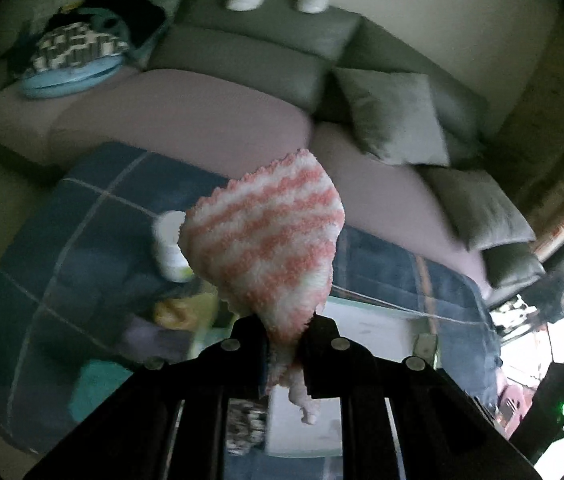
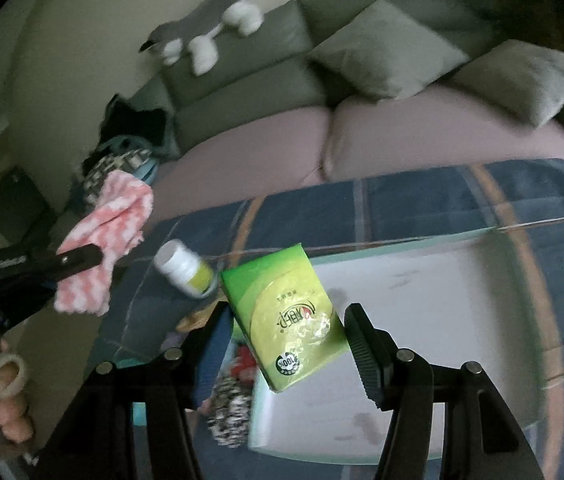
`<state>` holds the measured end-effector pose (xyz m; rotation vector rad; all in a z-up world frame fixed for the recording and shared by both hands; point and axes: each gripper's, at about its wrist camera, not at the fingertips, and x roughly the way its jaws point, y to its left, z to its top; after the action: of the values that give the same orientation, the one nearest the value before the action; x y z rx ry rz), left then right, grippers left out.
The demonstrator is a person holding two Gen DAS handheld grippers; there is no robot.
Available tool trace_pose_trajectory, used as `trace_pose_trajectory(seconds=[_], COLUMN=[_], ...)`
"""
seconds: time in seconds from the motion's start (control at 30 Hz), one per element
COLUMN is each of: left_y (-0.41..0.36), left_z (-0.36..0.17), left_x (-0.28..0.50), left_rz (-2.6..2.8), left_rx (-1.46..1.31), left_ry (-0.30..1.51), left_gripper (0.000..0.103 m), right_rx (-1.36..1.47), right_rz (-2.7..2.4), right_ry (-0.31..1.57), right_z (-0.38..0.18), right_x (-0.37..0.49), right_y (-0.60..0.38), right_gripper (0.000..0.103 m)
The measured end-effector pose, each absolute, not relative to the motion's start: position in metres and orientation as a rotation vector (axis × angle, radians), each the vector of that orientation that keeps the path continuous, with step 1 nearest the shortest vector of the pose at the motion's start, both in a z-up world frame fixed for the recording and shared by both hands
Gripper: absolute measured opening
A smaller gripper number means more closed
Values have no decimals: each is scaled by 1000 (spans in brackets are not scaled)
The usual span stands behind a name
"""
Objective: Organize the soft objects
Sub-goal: 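Lift the pink striped towel with the left gripper and carry it over the tray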
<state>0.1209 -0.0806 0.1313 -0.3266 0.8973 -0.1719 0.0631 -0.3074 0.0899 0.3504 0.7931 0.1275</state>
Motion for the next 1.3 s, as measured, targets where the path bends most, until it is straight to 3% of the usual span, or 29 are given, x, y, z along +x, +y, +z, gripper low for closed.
trace_pose_trajectory(seconds=[0.67, 1.3], left_y=[-180, -190], left_z=[65, 5], left_x=[135, 155], left_rz=[-317, -288], left_rx=[-308, -329], left_ry=[1046, 1156], left_gripper=[14, 14], right_rx=[438, 366], right_rz=[-216, -233], right_ry=[874, 996], right_z=[58, 16], right_x=[61, 99], right_y=[-421, -407], right_gripper=[61, 61])
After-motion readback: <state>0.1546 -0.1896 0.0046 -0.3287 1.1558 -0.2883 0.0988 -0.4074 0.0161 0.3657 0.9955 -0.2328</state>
